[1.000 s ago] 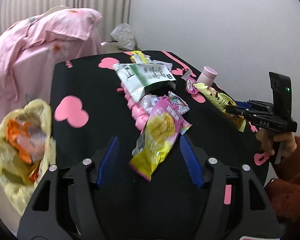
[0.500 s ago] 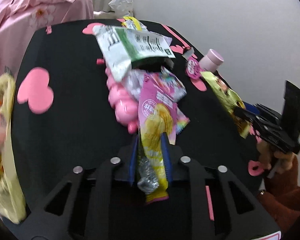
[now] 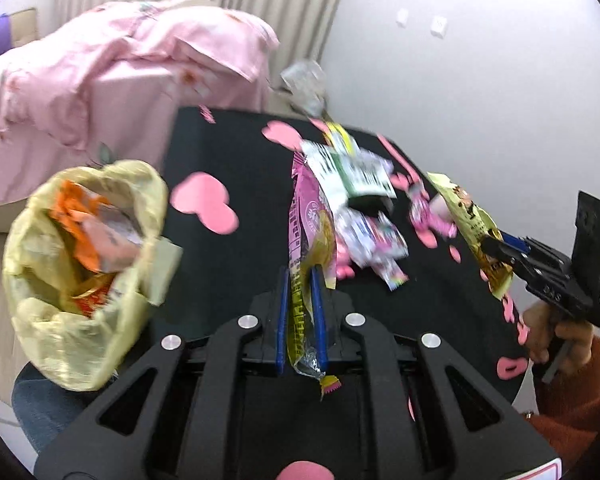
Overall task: Collect trash
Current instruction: 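Lower both held wrappers into the yellow bag and open both tools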
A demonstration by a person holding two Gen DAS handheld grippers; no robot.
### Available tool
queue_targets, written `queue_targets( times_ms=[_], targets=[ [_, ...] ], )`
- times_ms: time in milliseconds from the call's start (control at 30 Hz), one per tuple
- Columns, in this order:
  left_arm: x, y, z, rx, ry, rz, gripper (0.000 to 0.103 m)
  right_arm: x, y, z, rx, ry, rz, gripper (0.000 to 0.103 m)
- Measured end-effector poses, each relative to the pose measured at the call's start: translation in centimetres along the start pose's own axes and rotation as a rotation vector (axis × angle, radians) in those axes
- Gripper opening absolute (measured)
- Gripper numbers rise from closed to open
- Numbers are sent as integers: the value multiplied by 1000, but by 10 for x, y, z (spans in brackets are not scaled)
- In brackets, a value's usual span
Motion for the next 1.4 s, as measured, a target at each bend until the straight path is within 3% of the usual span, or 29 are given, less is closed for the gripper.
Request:
queue_targets(
  times_ms=[300, 433, 800, 967, 1167, 1300, 1400],
  targets=[
    [7, -47, 71, 108, -164, -129, 11, 48, 11, 79, 103, -133, -45, 28],
    [7, -67, 100, 191, -197, -184, 11, 60, 23, 115, 142, -200, -38, 28],
    [-5, -85, 153, 257, -279, -207, 11, 70, 60, 171, 216, -279, 23, 28],
    [-13, -90, 188, 359, -357, -234, 11, 76, 80, 187, 249, -294, 52, 28],
    [-13, -74, 217, 346, -415, -236, 11, 97, 124, 216, 322, -288, 92, 28],
    [-18, -64, 227, 370, -441, -235, 11, 107, 172, 244, 344, -317, 141, 28],
    [-16, -56, 234, 348, -452, -233, 11, 108, 220, 271, 386, -348, 221, 28]
  ],
)
Point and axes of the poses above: each gripper's, at about its wrist camera, not at the fingertips, and y roughly the way its jaws point, z to its left, x to its top, the point moved 4 cm from there along y, roughly the way its jaws point
